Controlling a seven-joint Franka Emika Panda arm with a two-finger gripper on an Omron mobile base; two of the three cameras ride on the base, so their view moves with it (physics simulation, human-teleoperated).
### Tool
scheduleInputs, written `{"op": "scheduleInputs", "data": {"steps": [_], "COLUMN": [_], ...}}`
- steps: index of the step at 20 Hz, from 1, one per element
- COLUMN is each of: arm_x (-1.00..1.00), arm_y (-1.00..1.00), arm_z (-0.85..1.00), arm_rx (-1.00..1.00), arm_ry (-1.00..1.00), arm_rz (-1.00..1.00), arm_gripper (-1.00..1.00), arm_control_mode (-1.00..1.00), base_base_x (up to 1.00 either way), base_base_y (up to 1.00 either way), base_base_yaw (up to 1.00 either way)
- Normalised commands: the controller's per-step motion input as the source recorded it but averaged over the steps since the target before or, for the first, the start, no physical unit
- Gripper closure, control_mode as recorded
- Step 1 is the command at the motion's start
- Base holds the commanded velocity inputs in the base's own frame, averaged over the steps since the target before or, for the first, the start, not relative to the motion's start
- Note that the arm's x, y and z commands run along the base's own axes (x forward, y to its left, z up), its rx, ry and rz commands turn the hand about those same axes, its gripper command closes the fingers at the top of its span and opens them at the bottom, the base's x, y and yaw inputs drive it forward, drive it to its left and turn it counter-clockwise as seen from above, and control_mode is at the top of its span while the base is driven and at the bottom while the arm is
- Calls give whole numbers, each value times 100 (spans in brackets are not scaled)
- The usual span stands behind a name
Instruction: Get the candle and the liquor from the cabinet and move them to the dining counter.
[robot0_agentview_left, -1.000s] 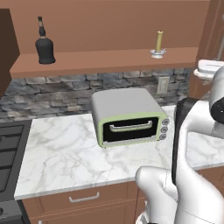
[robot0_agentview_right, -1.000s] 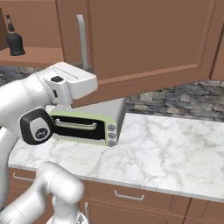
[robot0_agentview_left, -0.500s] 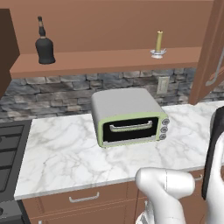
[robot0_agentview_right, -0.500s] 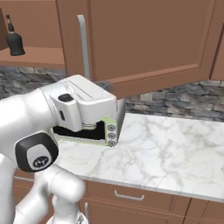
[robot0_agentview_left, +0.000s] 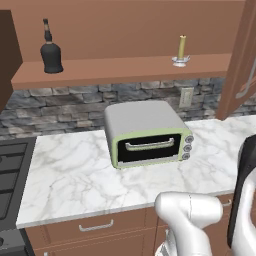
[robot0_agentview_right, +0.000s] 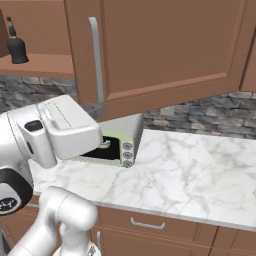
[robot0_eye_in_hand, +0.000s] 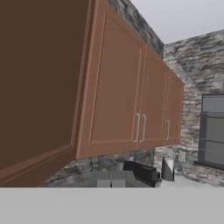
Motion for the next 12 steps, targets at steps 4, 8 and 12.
{"op": "scheduleInputs", "data": {"steps": [4, 8, 12], "arm_x": [0, 24, 59], "arm_y": [100, 80, 57], "arm_z": [0, 0, 0], "arm_rx": [0, 5, 10], "arm_ry": [0, -3, -10], "arm_rz": [-11, -14, -19], "arm_gripper": [100, 100, 100], "arm_control_mode": [-100, -100, -100], "base_base_x": [0, 0, 0], "base_base_y": [0, 0, 0], "base_base_yaw": [0, 0, 0]}}
